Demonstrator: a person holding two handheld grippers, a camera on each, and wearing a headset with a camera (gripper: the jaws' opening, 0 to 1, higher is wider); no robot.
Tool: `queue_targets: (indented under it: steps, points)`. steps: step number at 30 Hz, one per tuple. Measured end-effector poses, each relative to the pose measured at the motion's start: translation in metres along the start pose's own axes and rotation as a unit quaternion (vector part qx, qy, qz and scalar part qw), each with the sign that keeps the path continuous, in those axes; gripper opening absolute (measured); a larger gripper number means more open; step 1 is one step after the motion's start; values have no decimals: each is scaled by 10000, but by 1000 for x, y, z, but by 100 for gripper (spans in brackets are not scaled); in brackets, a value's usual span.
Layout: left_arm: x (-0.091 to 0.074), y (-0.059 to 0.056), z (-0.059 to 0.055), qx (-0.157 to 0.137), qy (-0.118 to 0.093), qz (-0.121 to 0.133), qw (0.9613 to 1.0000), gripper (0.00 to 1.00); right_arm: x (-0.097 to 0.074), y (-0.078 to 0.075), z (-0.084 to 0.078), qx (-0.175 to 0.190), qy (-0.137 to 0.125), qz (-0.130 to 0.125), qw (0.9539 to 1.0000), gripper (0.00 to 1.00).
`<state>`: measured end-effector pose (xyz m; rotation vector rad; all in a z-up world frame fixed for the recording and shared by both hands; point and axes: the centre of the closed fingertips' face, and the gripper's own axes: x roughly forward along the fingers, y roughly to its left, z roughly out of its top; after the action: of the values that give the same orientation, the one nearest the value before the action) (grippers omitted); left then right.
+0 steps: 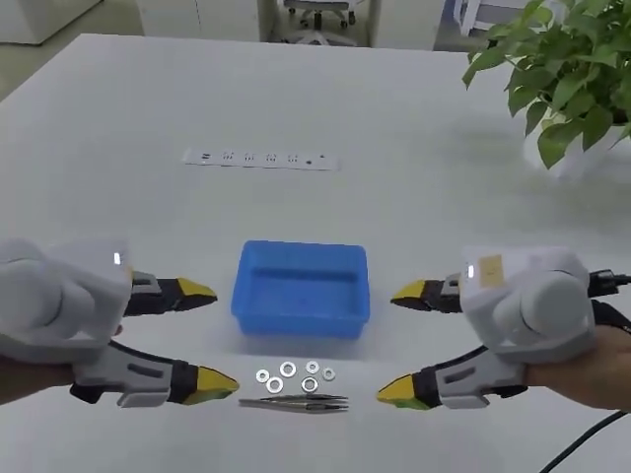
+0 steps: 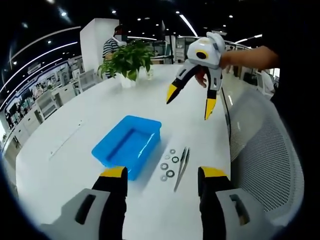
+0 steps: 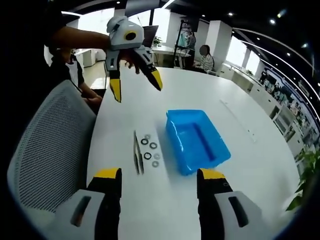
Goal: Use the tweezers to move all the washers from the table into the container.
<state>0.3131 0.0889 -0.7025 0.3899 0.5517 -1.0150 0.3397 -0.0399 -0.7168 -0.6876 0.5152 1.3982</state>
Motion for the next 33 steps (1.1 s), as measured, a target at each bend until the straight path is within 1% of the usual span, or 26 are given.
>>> queue_targets:
  steps: [5,9,12,14,20,26,28,31,33]
  points:
    - [6,-6,-5,109,141,-174,9997,51,7,5,0,-161,95,181,9997,54]
    - [12,-9,-10,215,279,-276,9990,47,13,9,-2,-267,161,309,9990,51]
    - [15,-11,-12,233,317,-330,9987,46,16,12,-3,-323,198,391,9985,48]
    - [18,-11,-14,282,380,-362,9982,44,19,14,-4,-362,218,446,9981,47]
    - [26,-16,-22,445,596,-512,9959,39,27,19,-6,-465,306,596,9967,42]
    - [32,-18,-31,609,785,-599,9932,34,35,22,-10,-568,414,725,9949,38]
    - [34,-18,-32,627,828,-620,9927,32,36,23,-10,-595,427,748,9945,37]
    - [36,-17,-33,635,835,-642,9924,30,39,24,-12,-654,461,798,9936,35]
    - [38,-17,-35,645,854,-656,9921,28,41,24,-13,-629,495,813,9935,34]
